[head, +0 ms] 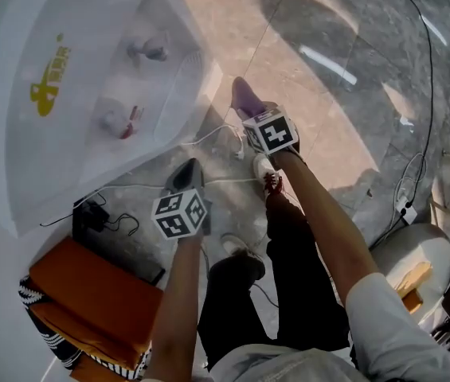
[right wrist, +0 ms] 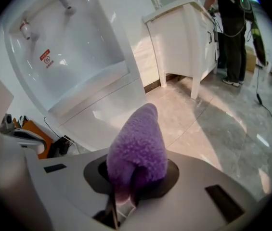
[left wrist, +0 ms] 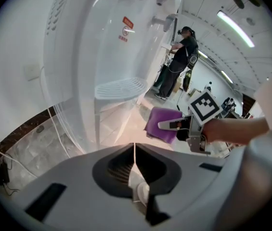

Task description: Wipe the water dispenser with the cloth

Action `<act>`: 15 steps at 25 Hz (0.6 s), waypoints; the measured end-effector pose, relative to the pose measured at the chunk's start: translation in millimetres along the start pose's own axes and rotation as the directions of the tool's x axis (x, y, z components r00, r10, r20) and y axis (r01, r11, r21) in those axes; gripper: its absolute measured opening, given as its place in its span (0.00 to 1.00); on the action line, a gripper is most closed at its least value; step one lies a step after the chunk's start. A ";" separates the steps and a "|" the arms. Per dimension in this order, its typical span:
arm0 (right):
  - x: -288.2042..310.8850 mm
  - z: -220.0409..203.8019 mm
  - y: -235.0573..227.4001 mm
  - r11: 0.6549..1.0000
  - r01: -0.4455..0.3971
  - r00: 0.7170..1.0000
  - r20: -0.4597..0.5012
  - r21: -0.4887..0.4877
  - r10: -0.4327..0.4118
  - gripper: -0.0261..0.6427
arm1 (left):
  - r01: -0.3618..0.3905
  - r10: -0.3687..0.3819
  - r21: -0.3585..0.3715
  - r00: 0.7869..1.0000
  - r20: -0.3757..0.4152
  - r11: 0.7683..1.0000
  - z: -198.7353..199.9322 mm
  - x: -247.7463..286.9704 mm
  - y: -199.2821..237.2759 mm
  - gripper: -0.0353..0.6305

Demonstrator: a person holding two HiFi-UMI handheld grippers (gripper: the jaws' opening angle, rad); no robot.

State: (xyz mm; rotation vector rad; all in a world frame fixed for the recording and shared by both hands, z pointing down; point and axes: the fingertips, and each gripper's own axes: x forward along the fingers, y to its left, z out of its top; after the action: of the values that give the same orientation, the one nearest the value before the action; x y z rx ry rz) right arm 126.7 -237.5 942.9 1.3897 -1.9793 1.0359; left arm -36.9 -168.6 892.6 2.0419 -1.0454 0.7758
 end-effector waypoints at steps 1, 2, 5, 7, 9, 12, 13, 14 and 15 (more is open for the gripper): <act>3.1 7.1 -6.5 1.000 0.013 1.000 0.021 -0.023 -0.012 0.13 | 0.002 -0.002 0.009 1.000 0.006 1.000 -0.7 5.5 1.7 0.08; 6.4 15.4 -11.3 0.999 0.024 0.999 0.046 -0.040 -0.022 0.13 | 0.003 -0.003 0.019 1.000 0.011 1.000 -1.6 10.1 4.1 0.08; 20.7 50.7 -20.4 0.995 0.073 0.985 0.159 -0.068 -0.062 0.13 | -0.006 0.005 0.044 1.000 0.021 0.999 -10.0 17.5 16.0 0.08; 35.6 74.4 -16.6 0.991 0.086 0.975 0.215 -0.107 -0.062 0.13 | -0.019 0.018 0.049 1.000 0.019 0.999 -20.1 19.2 28.9 0.08; 51.1 91.8 -5.3 0.981 0.080 0.971 0.238 -0.176 -0.036 0.13 | -0.034 0.033 0.046 0.999 0.016 0.998 -29.5 20.6 44.0 0.08; 68.2 100.9 13.3 0.956 0.082 0.969 0.245 -0.281 -0.011 0.13 | -0.058 0.057 0.032 0.998 0.023 0.998 -38.5 22.3 66.6 0.08; 71.8 99.9 16.0 0.947 0.098 0.968 0.249 -0.305 -0.020 0.13 | -0.064 0.064 0.024 0.998 0.027 0.998 -40.4 23.0 73.1 0.08; 74.8 96.9 17.2 0.940 0.112 0.967 0.251 -0.324 -0.028 0.13 | -0.069 0.068 0.015 0.997 0.031 0.998 -41.9 24.0 78.3 0.08; 78.0 92.0 18.8 0.934 0.116 0.968 0.248 -0.339 -0.030 0.13 | -0.071 0.071 0.009 0.997 0.037 0.997 -43.2 25.3 82.1 0.08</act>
State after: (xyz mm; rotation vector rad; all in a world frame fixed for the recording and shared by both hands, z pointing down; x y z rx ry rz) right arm 83.8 -351.8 942.9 1.4231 -2.1342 0.4621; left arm -102.3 -179.8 962.3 2.0440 -1.1426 0.7839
